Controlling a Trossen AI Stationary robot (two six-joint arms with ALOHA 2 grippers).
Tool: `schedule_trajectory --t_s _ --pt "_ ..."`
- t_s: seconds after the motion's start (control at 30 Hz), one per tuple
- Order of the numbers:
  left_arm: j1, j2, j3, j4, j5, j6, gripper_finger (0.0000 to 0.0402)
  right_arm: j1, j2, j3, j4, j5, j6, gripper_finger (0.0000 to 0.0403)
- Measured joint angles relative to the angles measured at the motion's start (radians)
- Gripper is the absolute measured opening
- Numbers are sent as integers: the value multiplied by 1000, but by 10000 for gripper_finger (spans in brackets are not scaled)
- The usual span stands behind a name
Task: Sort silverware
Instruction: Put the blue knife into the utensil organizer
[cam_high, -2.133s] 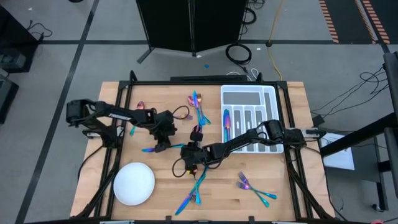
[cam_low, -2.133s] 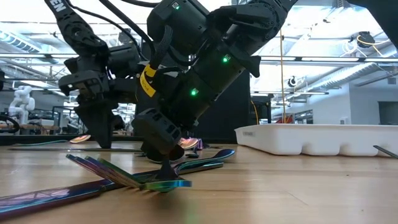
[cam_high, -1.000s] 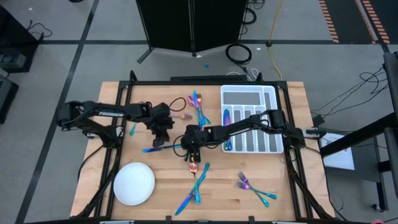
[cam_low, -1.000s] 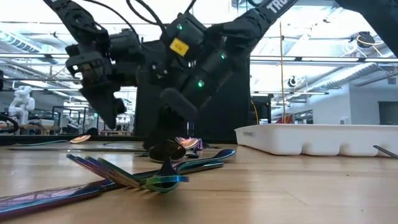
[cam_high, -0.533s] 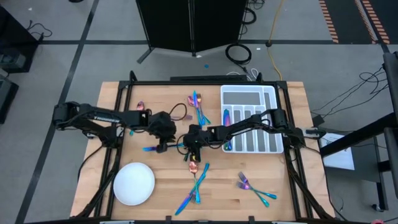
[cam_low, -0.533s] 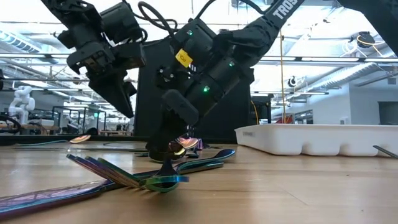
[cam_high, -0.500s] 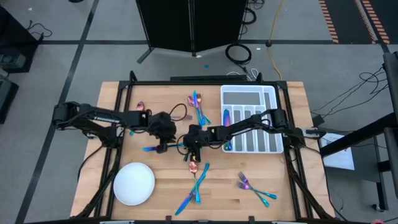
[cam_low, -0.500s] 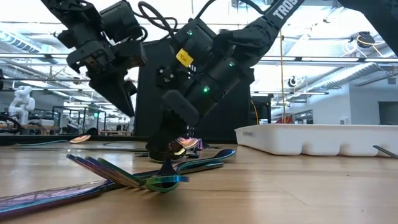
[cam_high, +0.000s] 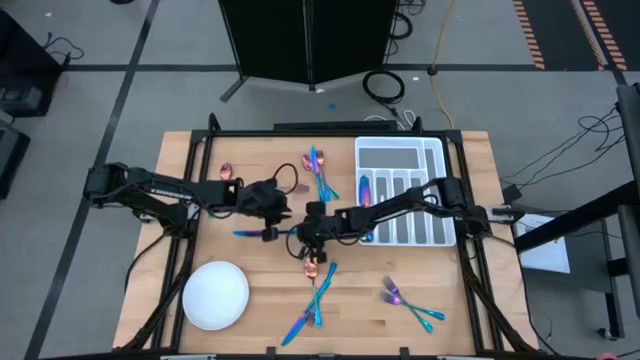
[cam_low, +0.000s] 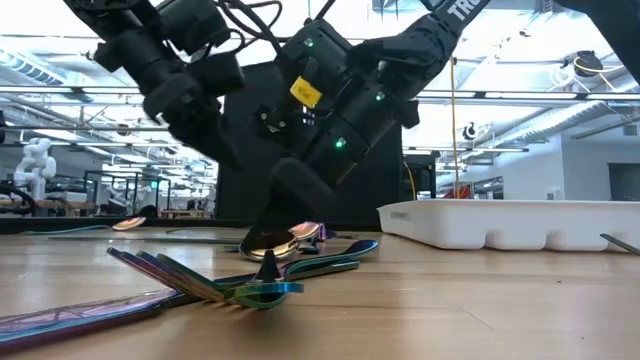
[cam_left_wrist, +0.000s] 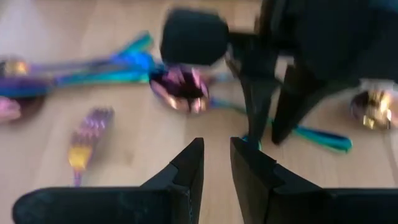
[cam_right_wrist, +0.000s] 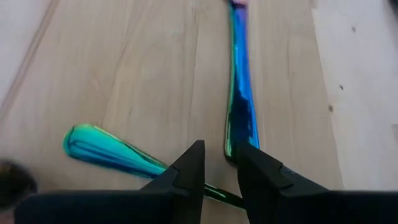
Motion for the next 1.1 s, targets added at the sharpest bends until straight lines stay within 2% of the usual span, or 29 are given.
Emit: schedule_trajectory --t_s 0.13,0.3,0.87,1.1 --pt "-27 0 -6 58 2 20 80 0 -20 -1 -1 10 -12 77" --pt "-47 0 -14 55 -3 41 80 1 -22 0 14 44 -33 77" --pt "-48 0 -14 54 -5 41 80 1 -25 3 26 44 -4 77" --pt "-48 0 -14 54 -5 40 80 1 13 4 44 19 25 77"
